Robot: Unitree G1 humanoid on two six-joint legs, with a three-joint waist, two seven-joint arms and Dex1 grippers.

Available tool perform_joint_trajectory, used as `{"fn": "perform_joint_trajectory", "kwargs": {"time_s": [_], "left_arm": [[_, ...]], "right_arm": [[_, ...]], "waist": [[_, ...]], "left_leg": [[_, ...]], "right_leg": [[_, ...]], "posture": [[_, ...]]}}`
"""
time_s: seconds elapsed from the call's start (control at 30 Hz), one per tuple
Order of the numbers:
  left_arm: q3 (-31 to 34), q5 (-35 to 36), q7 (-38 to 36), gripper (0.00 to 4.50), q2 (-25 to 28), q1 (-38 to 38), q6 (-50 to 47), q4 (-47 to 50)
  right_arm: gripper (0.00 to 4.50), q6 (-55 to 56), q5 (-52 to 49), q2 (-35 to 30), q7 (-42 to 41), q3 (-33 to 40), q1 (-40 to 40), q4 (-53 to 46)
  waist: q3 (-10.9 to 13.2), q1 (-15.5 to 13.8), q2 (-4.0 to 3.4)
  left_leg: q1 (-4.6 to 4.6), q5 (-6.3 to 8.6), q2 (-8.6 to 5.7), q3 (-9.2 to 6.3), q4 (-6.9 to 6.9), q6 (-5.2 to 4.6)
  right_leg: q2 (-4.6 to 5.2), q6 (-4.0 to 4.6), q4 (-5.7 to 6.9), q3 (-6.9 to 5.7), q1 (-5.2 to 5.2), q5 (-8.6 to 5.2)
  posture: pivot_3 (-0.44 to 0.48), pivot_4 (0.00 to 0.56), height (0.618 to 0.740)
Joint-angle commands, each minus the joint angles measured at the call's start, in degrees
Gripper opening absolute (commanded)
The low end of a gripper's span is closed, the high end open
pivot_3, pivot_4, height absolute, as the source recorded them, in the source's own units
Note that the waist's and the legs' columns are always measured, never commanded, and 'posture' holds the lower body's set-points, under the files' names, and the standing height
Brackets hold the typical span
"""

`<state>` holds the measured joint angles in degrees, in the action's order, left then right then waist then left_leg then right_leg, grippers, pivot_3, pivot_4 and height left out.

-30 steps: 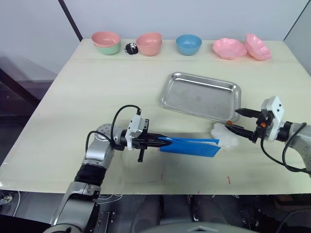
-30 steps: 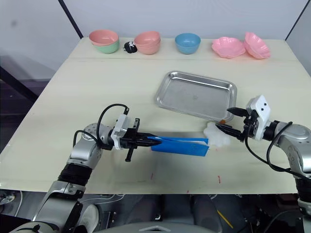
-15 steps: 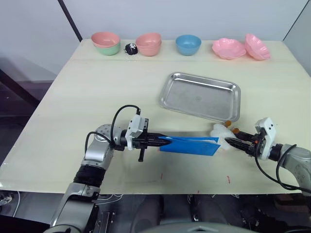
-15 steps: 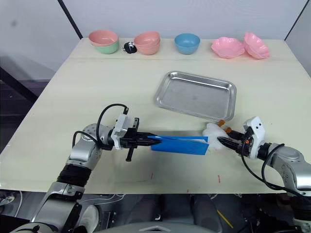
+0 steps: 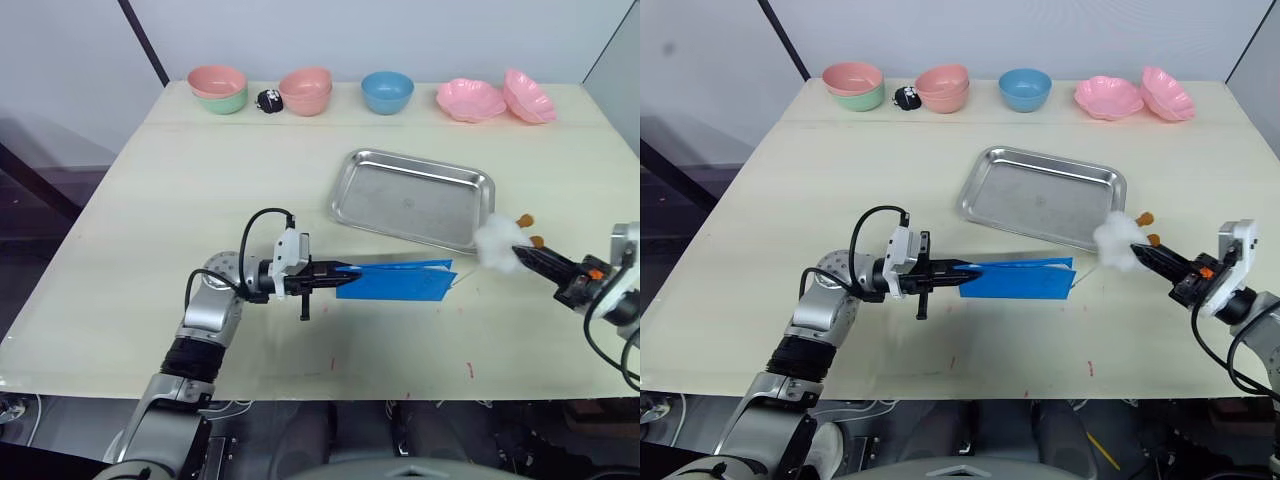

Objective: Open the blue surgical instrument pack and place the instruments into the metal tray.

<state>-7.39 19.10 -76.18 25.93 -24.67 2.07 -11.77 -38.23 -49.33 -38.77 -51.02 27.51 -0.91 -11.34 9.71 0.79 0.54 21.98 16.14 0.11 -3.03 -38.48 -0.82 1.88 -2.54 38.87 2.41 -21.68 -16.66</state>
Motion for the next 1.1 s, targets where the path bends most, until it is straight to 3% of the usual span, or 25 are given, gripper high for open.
{"fn": "perform_joint_trajectory", "kwargs": {"time_s": [0.03, 0.4, 0.73, 0.9, 1.1], "left_arm": [[-1.4, -1.7, 0.7, 0.0, -0.4, -2.5, 0.8, 0.8], [-5.0, -6.3, 1.2, 0.0, -5.0, -7.2, 7.1, -8.5], [-5.9, -8.0, 2.2, 0.0, -9.2, -10.4, 10.0, -13.3], [-5.5, -7.8, 2.5, 0.0, -10.0, -10.8, 9.6, -13.4], [-5.7, -8.2, 2.5, 0.0, -9.9, -10.4, 9.3, -12.7]], "right_arm": [[0.01, -0.2, -4.8, -1.1, -0.6, 3.2, -2.6, -3.1], [0.01, -1.1, -6.9, -0.8, 6.1, -3.4, -15.3, -9.3], [0.01, 3.3, 4.5, 3.2, 5.5, -21.9, -28.7, -10.2], [0.01, 7.1, 10.7, 6.5, 4.0, -28.4, -31.1, -10.2], [0.01, 9.0, 11.5, 10.3, 3.3, -30.3, -30.1, -12.0]], "waist": [[0.0, 0.0, 0.0], [0.0, -0.4, 0.0], [0.0, -0.1, 0.0], [0.0, -0.2, 0.0], [0.0, -0.1, -0.01]], "left_leg": [[0.01, 0.0, 0.0, 0.0, 0.0, 0.0], [0.08, 0.0, -0.03, -0.06, -0.01, 0.0], [0.17, -0.01, -0.07, -0.16, -0.06, 0.0], [0.2, -0.01, -0.08, -0.19, -0.07, 0.0], [0.29, -0.01, -0.1, -0.28, -0.11, 0.01]], "right_leg": [[0.0, 0.0, 0.0, -0.01, 0.0, 0.0], [0.01, -0.02, -0.05, -0.06, -0.01, 0.01], [0.01, -0.04, -0.06, -0.14, -0.05, 0.02], [0.03, -0.05, -0.07, -0.18, -0.07, 0.02], [0.04, -0.05, -0.06, -0.25, -0.14, 0.02]], "posture": [[0.0, 0.15, 0.74], [0.0, 0.15, 0.74], [0.0, 0.15, 0.74], [0.0, 0.15, 0.74], [0.0, 0.15, 0.74]]}}
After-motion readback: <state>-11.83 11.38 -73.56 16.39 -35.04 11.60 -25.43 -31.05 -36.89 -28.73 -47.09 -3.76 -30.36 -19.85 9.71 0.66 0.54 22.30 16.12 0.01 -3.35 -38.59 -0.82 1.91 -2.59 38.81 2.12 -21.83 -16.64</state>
